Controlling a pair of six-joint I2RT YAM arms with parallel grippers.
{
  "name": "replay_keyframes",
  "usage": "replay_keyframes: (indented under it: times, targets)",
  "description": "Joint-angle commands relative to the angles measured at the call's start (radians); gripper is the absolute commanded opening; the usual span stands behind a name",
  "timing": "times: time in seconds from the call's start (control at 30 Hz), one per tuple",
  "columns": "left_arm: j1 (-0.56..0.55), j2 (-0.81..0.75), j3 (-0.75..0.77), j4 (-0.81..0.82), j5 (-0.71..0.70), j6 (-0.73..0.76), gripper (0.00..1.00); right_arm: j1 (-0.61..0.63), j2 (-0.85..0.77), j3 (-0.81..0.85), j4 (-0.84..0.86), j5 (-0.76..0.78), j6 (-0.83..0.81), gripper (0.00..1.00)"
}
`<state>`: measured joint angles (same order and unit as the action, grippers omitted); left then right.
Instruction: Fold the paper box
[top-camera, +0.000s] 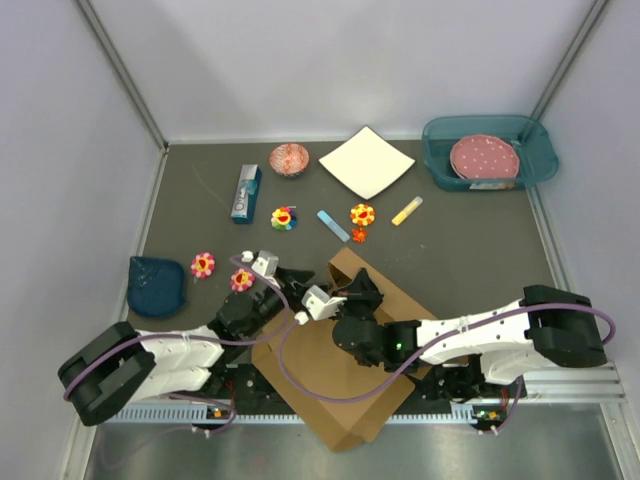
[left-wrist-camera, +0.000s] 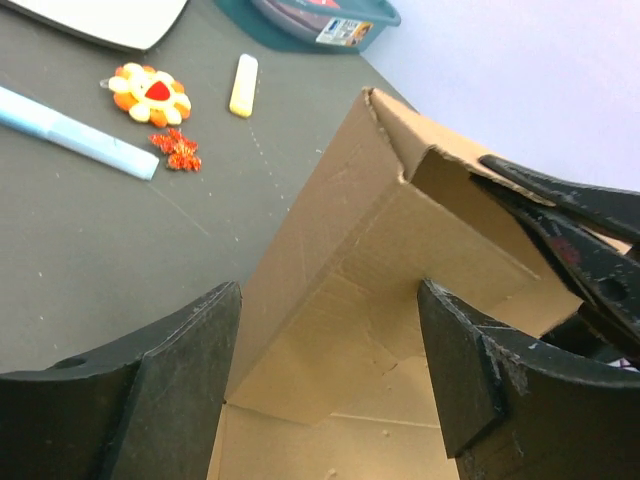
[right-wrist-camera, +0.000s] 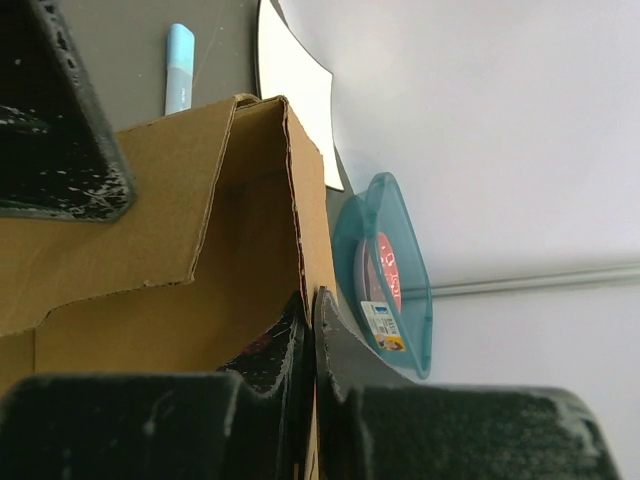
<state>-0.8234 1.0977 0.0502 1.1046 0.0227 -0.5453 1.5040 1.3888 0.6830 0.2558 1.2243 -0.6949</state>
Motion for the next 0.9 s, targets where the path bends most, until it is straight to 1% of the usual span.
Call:
replay_keyframes:
  times: [0.0, 0.13, 0.17, 0.23, 0.47, 0.5, 0.63, 0.77, 0.8, 0.83, 0.87]
  targets:
    - [-0.055, -0.036, -0.136, 0.055, -0.124, 0.077, 0.78, 0.027, 0.064, -0.037, -0.105, -0.244, 0.133, 0.00]
    - [-0.069, 0.043, -0.092, 0.083, -0.136, 0.100, 0.83, 0.025, 0.075, -0.025, -0.104, -0.253, 0.130, 0.00]
    - [-0.072, 0.060, -0.076, 0.093, -0.135, 0.108, 0.94, 0.025, 0.076, -0.019, -0.104, -0.256, 0.126, 0.00]
    - [-0.071, 0.103, -0.066, 0.110, -0.139, 0.111, 0.95, 0.025, 0.075, -0.014, -0.105, -0.258, 0.123, 0.00]
    - [-0.072, 0.206, -0.059, 0.193, -0.204, 0.134, 0.95, 0.027, 0.064, 0.001, -0.119, -0.264, 0.126, 0.00]
    - [-0.072, 0.217, -0.027, 0.204, -0.205, 0.139, 0.95, 0.025, 0.062, 0.001, -0.118, -0.267, 0.126, 0.00]
    - [-0.072, 0.293, 0.014, 0.296, -0.169, 0.179, 0.93, 0.025, 0.062, 0.003, -0.118, -0.275, 0.126, 0.00]
    - [-0.071, 0.372, 0.033, 0.440, -0.150, 0.205, 0.92, 0.025, 0.058, 0.006, -0.125, -0.278, 0.133, 0.00]
    - [-0.072, 0.416, 0.034, 0.521, -0.135, 0.209, 0.91, 0.025, 0.055, 0.006, -0.128, -0.278, 0.135, 0.00]
    - [-0.071, 0.438, 0.037, 0.567, -0.127, 0.211, 0.90, 0.025, 0.053, 0.006, -0.128, -0.278, 0.136, 0.00]
    - [-0.071, 0.442, 0.054, 0.558, -0.121, 0.209, 0.88, 0.025, 0.053, 0.006, -0.128, -0.281, 0.136, 0.00]
